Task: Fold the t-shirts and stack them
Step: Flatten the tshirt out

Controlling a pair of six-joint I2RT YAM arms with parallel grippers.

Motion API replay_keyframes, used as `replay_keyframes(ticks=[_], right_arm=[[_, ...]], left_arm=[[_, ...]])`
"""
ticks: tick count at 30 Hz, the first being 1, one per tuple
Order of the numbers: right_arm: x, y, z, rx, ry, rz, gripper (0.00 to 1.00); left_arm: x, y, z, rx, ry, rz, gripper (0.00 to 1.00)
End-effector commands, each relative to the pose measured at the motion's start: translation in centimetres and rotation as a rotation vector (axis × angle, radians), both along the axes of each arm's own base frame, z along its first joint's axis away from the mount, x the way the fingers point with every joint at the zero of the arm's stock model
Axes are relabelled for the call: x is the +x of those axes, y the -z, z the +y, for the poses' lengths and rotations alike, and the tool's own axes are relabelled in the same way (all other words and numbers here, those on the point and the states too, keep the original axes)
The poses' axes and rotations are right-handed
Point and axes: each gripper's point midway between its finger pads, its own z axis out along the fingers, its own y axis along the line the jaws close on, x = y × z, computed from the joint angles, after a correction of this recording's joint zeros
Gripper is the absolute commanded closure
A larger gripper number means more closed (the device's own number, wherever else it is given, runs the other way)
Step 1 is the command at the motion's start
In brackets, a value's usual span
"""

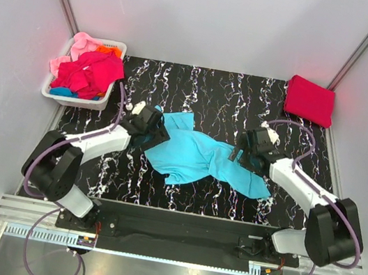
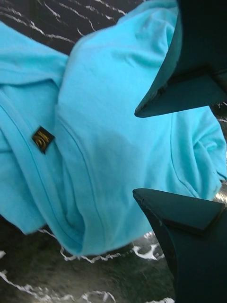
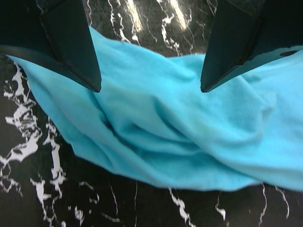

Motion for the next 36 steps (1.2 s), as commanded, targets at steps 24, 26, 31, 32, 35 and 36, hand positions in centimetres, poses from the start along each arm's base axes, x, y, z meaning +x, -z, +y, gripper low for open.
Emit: replay_keyframes(ticks=[24,26,31,32,35,36], right_arm=[[-0.8,-6.7,2.2,0.145,-0.072,-0.067,1.0],[-2.6,-9.5,2.6,0.219,-0.084,-0.106,1.0],[-8.9,-12.9,2.5,0.328,-0.124,-0.056,1.0],[-10.0,-13.9,2.4,0.362,-0.129,-0.08,1.0],[-12.8,-14.7,2.2,0.418,-0.136,-0.037,1.0],[-13.7,-14.6,2.1,0.427,-0.137,-0.013,1.0]], left_arm=[[5.1,-7.1,1.4,0.054,-0.007,-0.191,0.34],[5.1,-7.4,1.6,0.061,-0.007,-0.201,0.34],[5.5,-8.1,1.8,0.07,-0.016,-0.218,0.34],[5.6,-8.1,1.7,0.07,-0.018,-0.218,0.34],[6.1,-8.0,1.4,0.069,-0.009,-0.214,0.34],[6.5,-8.4,1.0,0.06,-0.006,-0.222,0.34]])
